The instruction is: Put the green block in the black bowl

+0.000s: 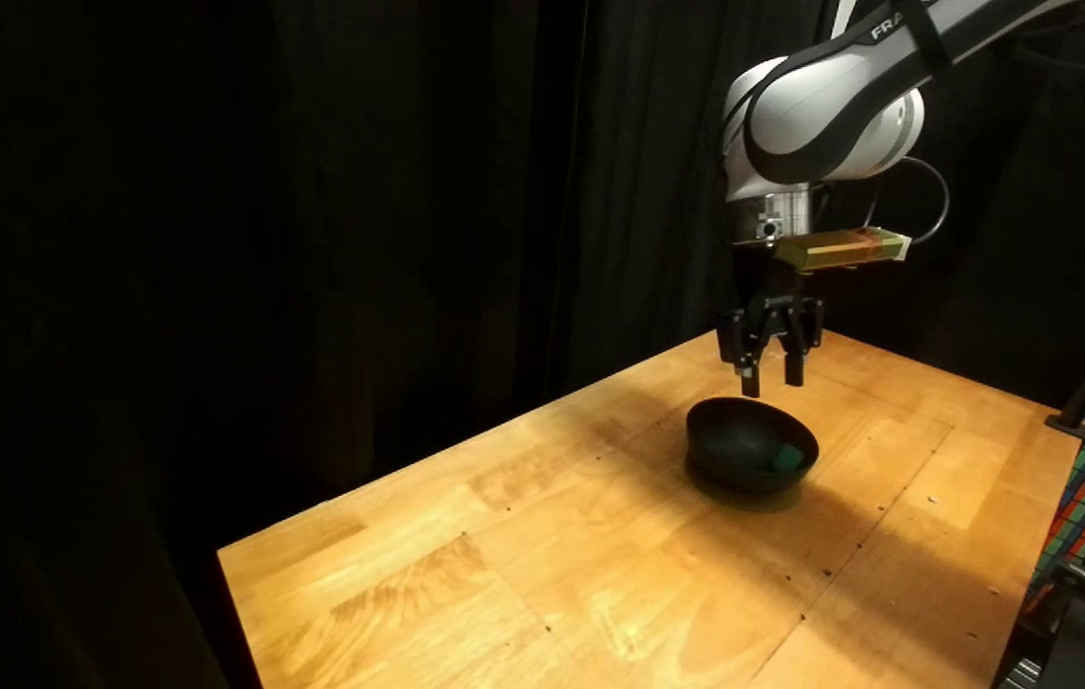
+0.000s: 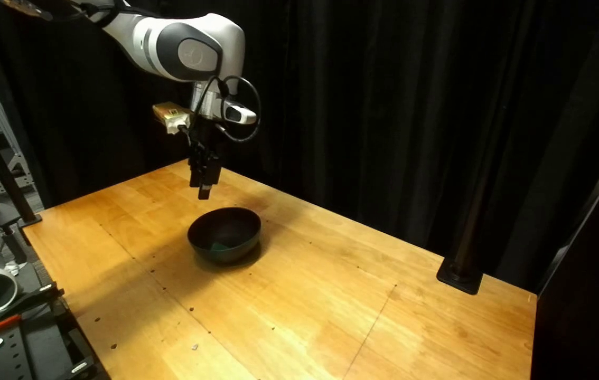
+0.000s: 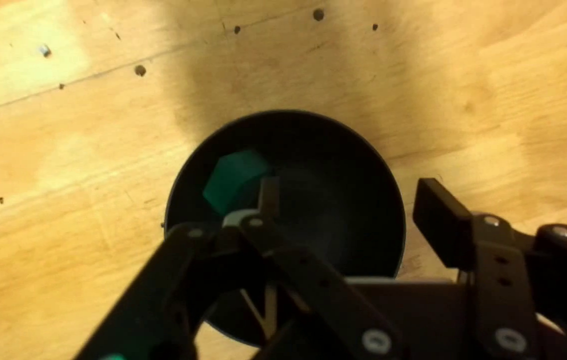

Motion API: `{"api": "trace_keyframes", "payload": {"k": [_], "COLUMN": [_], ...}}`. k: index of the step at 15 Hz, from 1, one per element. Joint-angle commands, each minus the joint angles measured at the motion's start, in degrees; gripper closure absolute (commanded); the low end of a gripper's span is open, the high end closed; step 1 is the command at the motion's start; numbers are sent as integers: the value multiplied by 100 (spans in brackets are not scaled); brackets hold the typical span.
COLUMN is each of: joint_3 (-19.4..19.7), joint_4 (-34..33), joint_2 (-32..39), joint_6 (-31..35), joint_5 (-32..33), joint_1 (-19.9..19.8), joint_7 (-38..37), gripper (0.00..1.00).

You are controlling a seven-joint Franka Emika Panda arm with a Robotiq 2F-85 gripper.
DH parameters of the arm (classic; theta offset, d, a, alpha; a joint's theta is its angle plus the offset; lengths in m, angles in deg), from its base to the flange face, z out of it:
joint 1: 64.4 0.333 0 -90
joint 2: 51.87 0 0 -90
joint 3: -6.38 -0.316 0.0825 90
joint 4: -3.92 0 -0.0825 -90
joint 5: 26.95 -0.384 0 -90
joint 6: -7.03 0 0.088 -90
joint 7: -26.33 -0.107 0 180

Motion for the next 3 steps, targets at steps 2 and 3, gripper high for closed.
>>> {"api": "trace_keyframes", "payload": {"k": [2, 3], "joint_3": [-166, -162], "joint_4": [542, 725], "joint_2": [-836, -1052], "joint_6": [-602, -599], "joint_5": [-426, -456], "joint_1": [-335, -368], "joint_7": [1349, 1616], "gripper": [0, 0]}}
